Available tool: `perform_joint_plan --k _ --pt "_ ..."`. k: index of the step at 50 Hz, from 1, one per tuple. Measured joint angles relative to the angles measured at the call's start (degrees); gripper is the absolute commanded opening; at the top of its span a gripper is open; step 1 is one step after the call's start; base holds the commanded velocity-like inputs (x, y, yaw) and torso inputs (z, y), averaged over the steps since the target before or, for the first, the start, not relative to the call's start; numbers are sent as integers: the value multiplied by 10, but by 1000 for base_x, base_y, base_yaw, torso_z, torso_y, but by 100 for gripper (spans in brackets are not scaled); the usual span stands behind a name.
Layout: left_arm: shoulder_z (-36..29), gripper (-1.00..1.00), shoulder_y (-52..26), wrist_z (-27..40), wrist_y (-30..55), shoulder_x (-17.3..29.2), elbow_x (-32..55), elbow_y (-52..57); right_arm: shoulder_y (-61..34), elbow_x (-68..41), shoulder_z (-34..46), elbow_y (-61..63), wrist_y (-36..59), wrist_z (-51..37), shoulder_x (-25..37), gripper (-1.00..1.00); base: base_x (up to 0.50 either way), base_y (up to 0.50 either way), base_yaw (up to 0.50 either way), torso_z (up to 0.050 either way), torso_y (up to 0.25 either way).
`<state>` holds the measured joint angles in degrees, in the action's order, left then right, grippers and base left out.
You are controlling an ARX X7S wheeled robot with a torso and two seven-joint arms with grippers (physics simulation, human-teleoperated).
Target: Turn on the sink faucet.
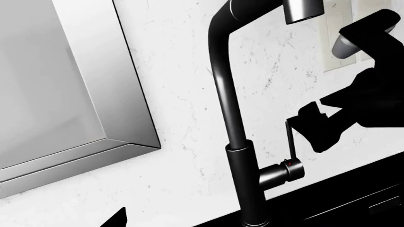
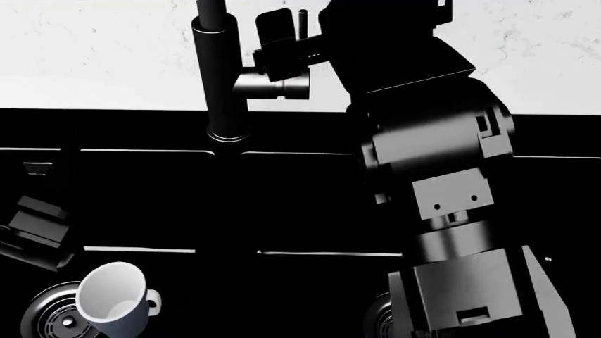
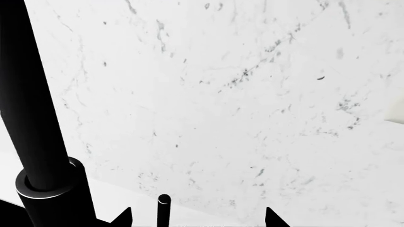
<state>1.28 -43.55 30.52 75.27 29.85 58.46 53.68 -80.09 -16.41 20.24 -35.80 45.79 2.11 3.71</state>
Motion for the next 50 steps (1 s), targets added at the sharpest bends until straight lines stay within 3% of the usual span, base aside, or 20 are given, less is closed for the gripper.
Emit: perform_joint_plan --k 19,39,50 --pt "-13 100 3 -13 -28 13 3 -5 -50 0 43 -171 -92 13 -23 100 0 0 0 0 0" --pt "-25 100 5 -28 -50 24 5 -10 -112 -240 303 -342 -202 -5 -35 100 0 0 0 0 0" --pt "-35 100 7 -39 -68 32 -5 -10 -133 -325 390 -369 -229 -9 -36 100 0 0 0 12 -70"
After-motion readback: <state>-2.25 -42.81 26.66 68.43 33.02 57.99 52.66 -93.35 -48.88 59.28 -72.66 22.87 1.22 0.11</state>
